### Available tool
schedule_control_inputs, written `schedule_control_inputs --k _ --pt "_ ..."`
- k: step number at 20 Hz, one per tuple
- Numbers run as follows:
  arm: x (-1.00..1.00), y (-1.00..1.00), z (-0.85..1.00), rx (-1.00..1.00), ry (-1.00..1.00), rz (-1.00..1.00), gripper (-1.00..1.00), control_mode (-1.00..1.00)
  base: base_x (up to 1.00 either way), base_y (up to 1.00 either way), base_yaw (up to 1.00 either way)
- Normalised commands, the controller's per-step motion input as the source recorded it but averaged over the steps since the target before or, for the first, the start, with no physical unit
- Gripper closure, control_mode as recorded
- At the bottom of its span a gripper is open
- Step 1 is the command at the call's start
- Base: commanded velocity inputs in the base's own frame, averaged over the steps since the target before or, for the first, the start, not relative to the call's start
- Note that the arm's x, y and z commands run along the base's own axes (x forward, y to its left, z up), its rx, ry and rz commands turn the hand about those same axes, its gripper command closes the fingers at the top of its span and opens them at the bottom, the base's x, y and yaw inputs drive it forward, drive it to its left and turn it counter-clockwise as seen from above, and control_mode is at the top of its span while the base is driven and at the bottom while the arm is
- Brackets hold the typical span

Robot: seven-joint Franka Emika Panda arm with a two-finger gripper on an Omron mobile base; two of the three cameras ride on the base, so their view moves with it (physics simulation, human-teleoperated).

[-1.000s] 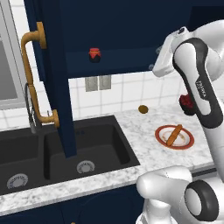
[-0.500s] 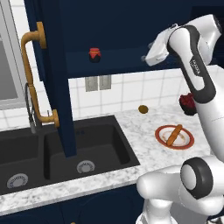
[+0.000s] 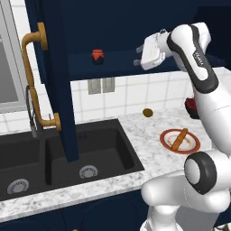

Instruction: From the different types of pastries on the counter, select a croissant and place it on the cutting board. Then retrieve a jar of jam from the cabinet and place it alongside the croissant on the cutting board.

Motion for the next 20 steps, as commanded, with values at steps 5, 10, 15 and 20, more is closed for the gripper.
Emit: schedule_control_inputs --k 5,10,15,20 --pt "0.41 0.33 0.17 0.0 0.02 0.0 -1.0 -1.0 0.0 0.0 0.0" --pt "0.18 0.27 -0.16 0.0 0.05 0.01 -1.0 -1.0 0.0 0.0 0.0" --pt "0.41 0.31 -0.01 0.1 0.15 0.0 -1.0 -1.0 0.0 0.0 0.0" --pt "0.33 0.27 -0.01 0.06 0.15 0.01 -1.0 -1.0 0.0 0.0 0.0"
